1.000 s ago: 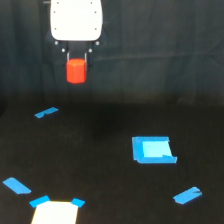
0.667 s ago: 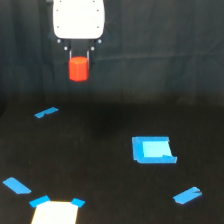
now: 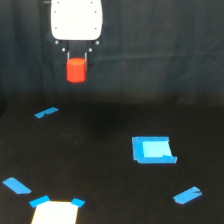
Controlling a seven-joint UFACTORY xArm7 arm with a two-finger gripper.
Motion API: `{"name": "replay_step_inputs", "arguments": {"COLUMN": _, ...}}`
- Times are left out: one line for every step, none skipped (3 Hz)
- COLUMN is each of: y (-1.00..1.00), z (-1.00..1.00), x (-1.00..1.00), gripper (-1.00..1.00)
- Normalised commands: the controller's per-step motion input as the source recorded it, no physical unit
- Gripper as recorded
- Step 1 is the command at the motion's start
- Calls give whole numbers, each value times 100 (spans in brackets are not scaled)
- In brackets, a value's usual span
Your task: Pick up the red object from the table
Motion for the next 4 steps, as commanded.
{"name": "replay_step_inputs", "arguments": {"y": -42, "z": 99, "x": -13, "gripper": -100}}
{"name": "replay_step_inputs", "arguments": {"y": -17, "z": 100, "x": -45, "gripper": -100}}
{"name": "replay_step_inputs", "arguments": {"y": 39, "z": 44, "x": 35, "gripper": -100}}
{"name": "replay_step_inputs", "arguments": {"y": 58, "z": 100, "x": 52, "gripper": -73}}
